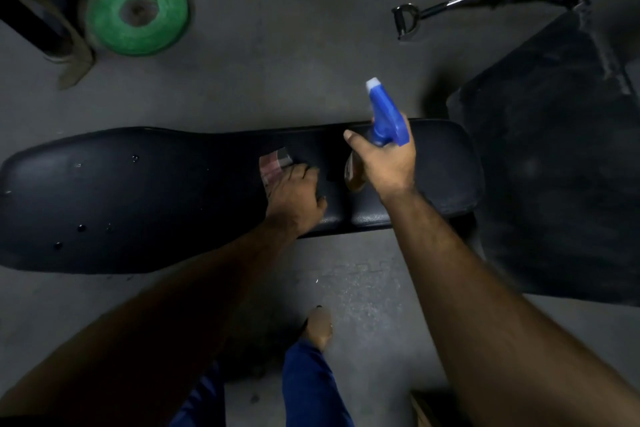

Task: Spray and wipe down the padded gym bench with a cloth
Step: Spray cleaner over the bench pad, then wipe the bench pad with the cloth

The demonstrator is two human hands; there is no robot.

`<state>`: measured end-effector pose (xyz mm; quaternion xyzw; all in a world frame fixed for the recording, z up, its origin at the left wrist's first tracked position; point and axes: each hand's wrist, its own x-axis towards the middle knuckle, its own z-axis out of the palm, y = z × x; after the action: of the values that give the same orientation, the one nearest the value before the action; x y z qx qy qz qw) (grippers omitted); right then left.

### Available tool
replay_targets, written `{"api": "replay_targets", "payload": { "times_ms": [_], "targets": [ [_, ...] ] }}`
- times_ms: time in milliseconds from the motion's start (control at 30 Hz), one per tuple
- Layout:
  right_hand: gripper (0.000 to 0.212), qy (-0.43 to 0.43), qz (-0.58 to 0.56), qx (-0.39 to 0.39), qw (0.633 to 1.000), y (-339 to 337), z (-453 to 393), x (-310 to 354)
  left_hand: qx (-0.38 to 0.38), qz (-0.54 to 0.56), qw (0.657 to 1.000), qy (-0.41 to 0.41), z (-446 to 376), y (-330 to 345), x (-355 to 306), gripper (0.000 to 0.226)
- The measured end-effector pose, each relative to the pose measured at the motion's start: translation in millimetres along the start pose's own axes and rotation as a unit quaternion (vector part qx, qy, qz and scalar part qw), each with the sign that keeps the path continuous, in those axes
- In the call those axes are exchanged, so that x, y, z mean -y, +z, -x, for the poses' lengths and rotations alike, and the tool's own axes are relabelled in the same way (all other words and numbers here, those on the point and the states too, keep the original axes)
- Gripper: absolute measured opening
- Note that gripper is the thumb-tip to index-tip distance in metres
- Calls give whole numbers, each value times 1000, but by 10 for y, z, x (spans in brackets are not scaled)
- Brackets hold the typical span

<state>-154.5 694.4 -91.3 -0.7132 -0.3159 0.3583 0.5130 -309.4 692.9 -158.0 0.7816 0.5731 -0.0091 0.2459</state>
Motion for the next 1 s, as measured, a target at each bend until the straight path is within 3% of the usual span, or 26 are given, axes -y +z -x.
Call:
{"api": "replay_targets", "payload": {
  "times_ms": [233,300,367,467,633,800,900,1000],
  "targets": [
    [78,82,6,-37,996,-13,294,-220,8,8,999,39,281,41,-60,62],
    [63,144,-17,-92,985,-21,514,-308,8,22,999,34,390,25,-9,59],
    [33,177,-10,-116,977,42,756,-453,-6,49,999,14,499,-4,112,53],
    [8,181,34,-32,982,266,1009,-619,-19,90,996,10,602,-44,374,46],
    [6,58,123,109,985,742,1015,-619,-44,111,993,-9,663,-126,869,35],
    [24,-89,235,123,960,1291,793,-692,-108,82,990,-28,405,-212,1482,37],
    [42,-169,360,144,906,1569,567,-933,-132,32,990,-38,195,-169,1884,47],
    [52,-185,461,201,845,1633,455,-1213,-95,-3,995,-29,80,-13,2161,57]
  ]
}}
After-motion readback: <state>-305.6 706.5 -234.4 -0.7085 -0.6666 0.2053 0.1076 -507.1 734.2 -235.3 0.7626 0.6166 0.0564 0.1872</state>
